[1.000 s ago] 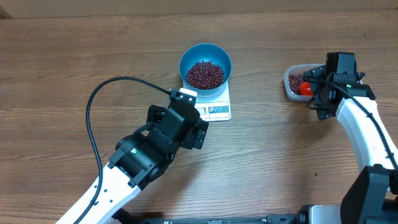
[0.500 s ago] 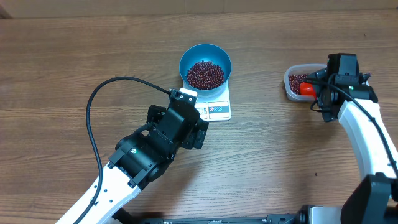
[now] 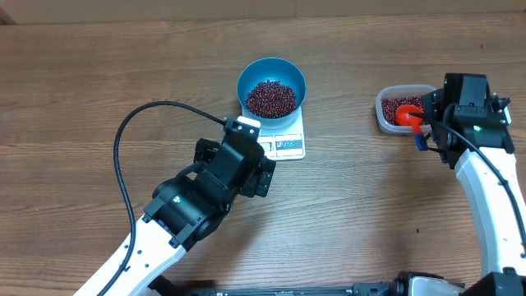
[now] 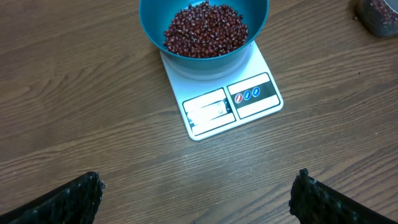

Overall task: Scoop item into bowl and weigh 150g on scale
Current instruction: 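Set the red cup down in the tub, handle resting on rim, then open the right gripper and lift it away from the cup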

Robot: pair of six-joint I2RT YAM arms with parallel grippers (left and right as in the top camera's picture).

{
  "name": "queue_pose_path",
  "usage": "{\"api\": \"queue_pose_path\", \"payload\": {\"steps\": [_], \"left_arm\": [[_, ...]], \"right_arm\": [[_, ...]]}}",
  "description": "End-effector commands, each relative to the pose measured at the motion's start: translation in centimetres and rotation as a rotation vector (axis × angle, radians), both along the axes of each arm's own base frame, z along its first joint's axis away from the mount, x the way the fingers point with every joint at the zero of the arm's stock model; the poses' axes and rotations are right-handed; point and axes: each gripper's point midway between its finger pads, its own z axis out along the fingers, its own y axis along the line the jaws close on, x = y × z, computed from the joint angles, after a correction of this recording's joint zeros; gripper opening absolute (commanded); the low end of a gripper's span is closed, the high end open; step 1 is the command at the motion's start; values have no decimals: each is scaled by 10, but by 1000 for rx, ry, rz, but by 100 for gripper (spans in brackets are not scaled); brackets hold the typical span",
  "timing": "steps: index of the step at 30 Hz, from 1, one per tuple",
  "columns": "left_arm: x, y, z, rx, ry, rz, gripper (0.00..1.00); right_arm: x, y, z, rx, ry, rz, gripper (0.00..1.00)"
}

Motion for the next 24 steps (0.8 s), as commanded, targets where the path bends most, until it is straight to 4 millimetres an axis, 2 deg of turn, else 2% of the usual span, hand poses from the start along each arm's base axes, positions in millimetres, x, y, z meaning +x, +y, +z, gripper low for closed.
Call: {"api": "queue_pose_path", "payload": {"steps": [1, 6, 24], "left_arm": [[2, 3, -2, 12, 2, 6, 99], [2, 3, -2, 12, 2, 6, 99], [2, 3, -2, 12, 2, 6, 99]], "right_arm": [[-3, -5, 15, -42, -30, 7, 100], [3, -6, 30, -141, -29, 136, 100], [-5, -10, 70, -356, -22, 314, 100]]}}
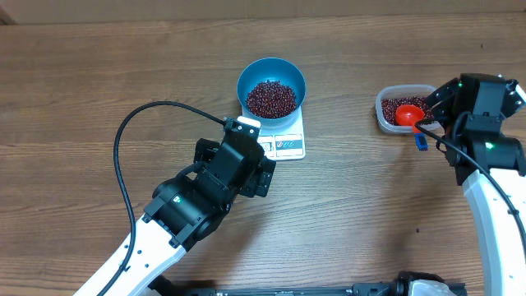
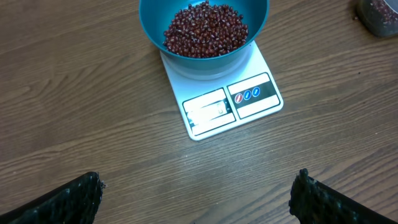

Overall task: Scoop item into bowl and weigh 150g on scale
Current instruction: 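Open the right gripper and lift it away from the cup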

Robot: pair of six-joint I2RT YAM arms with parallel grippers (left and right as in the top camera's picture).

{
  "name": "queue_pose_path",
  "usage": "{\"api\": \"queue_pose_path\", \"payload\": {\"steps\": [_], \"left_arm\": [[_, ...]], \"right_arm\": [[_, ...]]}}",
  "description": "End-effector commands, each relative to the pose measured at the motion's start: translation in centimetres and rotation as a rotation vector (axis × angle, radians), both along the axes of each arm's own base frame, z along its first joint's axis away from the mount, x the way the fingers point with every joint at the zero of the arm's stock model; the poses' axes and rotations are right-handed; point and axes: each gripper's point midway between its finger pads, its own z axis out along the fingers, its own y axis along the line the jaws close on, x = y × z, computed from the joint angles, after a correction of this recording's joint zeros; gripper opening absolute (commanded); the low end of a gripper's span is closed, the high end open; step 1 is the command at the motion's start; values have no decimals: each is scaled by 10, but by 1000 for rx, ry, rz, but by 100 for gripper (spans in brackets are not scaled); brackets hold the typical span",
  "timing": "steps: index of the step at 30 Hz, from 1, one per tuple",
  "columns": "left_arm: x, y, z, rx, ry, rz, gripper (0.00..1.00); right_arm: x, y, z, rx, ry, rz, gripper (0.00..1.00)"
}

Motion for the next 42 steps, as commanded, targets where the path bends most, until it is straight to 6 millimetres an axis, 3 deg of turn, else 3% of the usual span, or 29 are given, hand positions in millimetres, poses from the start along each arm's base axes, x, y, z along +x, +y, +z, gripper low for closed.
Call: {"api": "queue_pose_path", "payload": {"steps": [1, 11, 21, 27, 42], "left_arm": [[2, 3, -2, 12, 2, 6, 100], [2, 3, -2, 12, 2, 6, 99], [2, 3, -2, 12, 2, 6, 99], [2, 3, -2, 12, 2, 6, 99], [2, 3, -2, 12, 2, 6, 99]], "right_arm": [[-3, -3, 18, -109, 1, 79, 100], [-8, -1, 36, -261, 50, 225, 100], [-5, 7, 37, -270, 49, 297, 100], [5, 40, 32, -259, 45, 550, 100], [-7, 51, 37, -232, 103, 637, 100]]}}
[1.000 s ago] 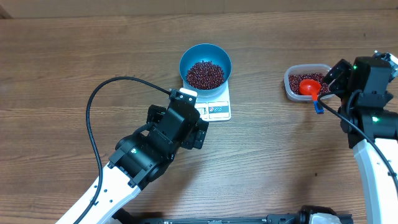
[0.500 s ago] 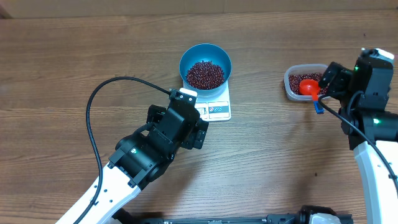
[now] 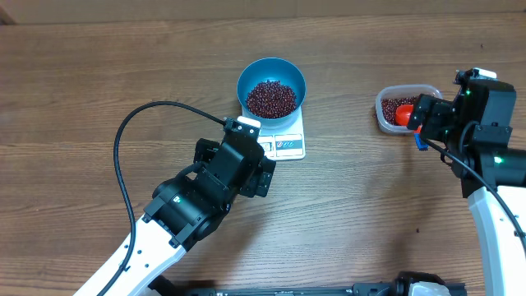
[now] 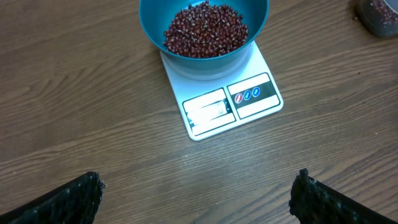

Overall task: Scoop item into bowl and weigh 150g on scale
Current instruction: 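Open the right gripper and lift it away from the cup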

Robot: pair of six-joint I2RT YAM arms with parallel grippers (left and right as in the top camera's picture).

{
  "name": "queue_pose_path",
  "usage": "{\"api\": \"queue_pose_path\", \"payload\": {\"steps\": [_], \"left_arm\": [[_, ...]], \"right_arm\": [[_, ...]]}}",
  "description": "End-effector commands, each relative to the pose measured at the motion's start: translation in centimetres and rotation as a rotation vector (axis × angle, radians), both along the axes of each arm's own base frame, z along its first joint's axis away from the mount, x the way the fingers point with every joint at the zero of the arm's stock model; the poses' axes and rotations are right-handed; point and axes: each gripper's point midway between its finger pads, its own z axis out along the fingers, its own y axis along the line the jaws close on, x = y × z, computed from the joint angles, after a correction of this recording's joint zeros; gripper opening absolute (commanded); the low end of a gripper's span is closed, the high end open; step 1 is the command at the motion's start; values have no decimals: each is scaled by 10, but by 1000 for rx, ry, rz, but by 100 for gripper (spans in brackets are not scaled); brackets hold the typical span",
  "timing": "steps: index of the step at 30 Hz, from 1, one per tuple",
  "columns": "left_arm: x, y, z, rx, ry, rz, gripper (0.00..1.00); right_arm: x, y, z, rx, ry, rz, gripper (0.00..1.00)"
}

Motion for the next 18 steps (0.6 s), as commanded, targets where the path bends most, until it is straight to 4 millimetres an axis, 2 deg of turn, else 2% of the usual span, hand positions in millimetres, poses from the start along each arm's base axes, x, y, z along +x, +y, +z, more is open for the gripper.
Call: {"api": "queue_pose_path", "payload": {"steps": [1, 6, 14, 18], "left_arm": [[2, 3, -2, 12, 2, 6, 99], [2, 3, -2, 12, 2, 6, 99], [2, 3, -2, 12, 2, 6, 99], [2, 3, -2, 12, 2, 6, 99]], "right_arm": [[1, 6, 28, -15, -49, 60, 100], [0, 14, 30, 11, -20, 105, 100], [4, 16, 18, 45, 121, 117, 100], [0, 17, 26, 57, 147, 109, 100]]}}
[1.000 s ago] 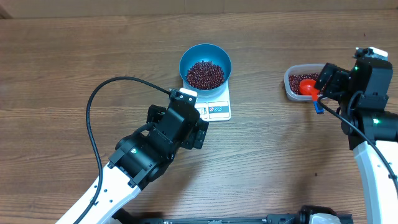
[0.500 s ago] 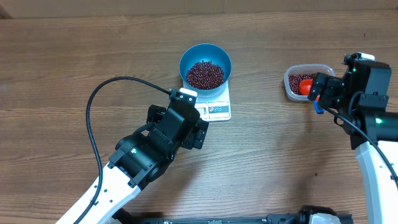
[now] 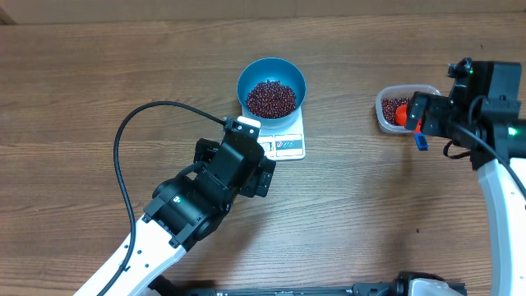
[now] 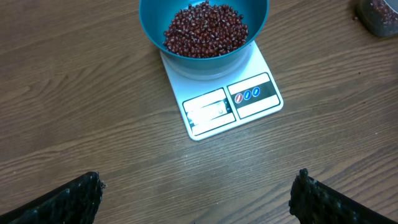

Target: Scoop item into bowl and weigh 150g on scale

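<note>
A blue bowl (image 3: 271, 88) heaped with dark red beans stands on the white scale (image 3: 286, 146), whose display (image 4: 208, 111) is too pale to read. At the right, a clear tub (image 3: 389, 107) holds more beans and the orange scoop (image 3: 400, 113), its blue handle end (image 3: 421, 141) sticking out over the table. My right gripper (image 3: 423, 113) sits over the scoop's handle at the tub's right rim and looks shut on it. My left gripper (image 4: 196, 190) hangs open, jaws wide, above bare wood in front of the scale.
The left arm's black cable (image 3: 123, 156) loops over the table to the left of the scale. Wooden tabletop (image 3: 362, 205) lies between the scale and the tub. The right arm (image 3: 493, 156) runs down the right edge.
The right wrist has shifted a little right and back, while its fingers stay at the scoop's handle. The scoop, bowl, scale and left arm have not moved.
The right gripper was over the scoop in the tub with the wrist close above it. Then the wrist stood tilted back and right, showing the scoop's round cup. Later it covered more of the cup. The bowl's beans and the left arm stayed unchanged throughout.
</note>
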Robot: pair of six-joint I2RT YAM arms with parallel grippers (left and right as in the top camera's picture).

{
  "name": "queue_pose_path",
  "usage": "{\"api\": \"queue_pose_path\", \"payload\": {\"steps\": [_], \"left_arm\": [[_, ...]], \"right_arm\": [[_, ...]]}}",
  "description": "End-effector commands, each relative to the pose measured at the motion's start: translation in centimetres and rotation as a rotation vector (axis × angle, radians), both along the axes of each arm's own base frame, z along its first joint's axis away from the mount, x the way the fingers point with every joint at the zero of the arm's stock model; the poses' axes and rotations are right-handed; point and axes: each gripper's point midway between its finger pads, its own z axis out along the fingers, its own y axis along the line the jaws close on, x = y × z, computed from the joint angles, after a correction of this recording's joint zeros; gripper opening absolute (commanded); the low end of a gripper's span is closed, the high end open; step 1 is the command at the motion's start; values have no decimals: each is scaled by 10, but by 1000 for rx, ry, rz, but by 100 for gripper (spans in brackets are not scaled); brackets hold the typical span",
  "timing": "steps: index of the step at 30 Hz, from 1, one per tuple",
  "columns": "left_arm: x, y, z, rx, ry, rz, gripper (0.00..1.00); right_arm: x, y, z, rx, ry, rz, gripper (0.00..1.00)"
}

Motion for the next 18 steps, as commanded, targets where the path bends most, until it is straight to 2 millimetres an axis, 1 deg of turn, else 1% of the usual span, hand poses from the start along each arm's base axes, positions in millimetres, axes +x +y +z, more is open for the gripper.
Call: {"api": "queue_pose_path", "payload": {"steps": [1, 6, 18], "left_arm": [[2, 3, -2, 12, 2, 6, 99], [2, 3, -2, 12, 2, 6, 99], [2, 3, -2, 12, 2, 6, 99]], "right_arm": [[2, 1, 26, 2, -43, 11, 100], [-9, 3, 52, 10, -50, -2, 100], [-27, 4, 83, 21, -150, -37, 100]]}}
